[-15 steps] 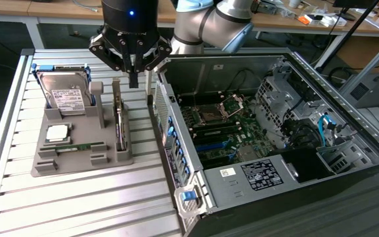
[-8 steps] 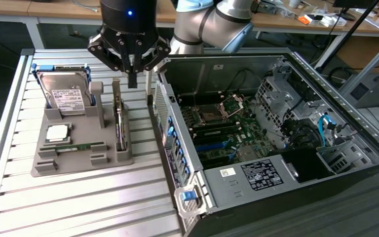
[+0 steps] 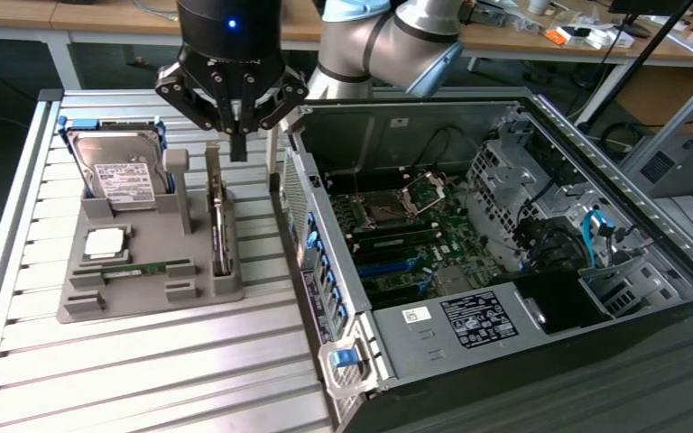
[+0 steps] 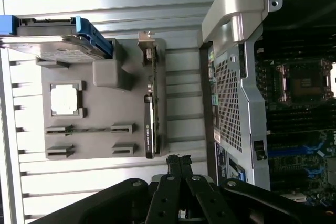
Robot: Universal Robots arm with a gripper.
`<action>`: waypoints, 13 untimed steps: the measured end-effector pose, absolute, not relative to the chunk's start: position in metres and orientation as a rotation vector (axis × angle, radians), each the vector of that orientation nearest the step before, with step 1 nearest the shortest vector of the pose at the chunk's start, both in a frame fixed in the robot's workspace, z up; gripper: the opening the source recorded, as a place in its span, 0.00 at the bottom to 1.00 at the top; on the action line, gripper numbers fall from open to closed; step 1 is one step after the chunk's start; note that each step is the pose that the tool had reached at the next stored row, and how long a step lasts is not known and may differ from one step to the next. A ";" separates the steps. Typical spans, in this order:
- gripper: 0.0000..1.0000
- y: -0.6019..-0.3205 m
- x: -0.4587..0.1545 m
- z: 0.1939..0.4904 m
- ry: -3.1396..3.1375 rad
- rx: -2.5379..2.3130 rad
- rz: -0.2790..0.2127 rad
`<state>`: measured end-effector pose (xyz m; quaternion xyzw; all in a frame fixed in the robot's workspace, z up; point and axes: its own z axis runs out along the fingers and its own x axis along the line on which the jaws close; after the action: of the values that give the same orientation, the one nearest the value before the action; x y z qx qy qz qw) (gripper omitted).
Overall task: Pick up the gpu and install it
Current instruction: 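Reach for the gpu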
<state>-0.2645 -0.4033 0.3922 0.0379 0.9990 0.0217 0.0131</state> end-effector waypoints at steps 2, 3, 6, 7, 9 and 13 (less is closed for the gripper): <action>0.11 -0.403 -0.265 0.392 3.112 0.118 0.068; 0.11 -0.403 -0.266 0.392 3.112 0.118 0.068; 0.11 -0.403 -0.266 0.392 3.112 0.118 0.068; 0.11 -0.403 -0.267 0.392 3.113 0.118 0.068; 0.11 -0.403 -0.267 0.392 3.113 0.118 0.068; 0.11 -0.403 -0.269 0.392 3.113 0.118 0.068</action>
<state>-0.2695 -0.4034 0.3922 0.0379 0.9990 0.0217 0.0130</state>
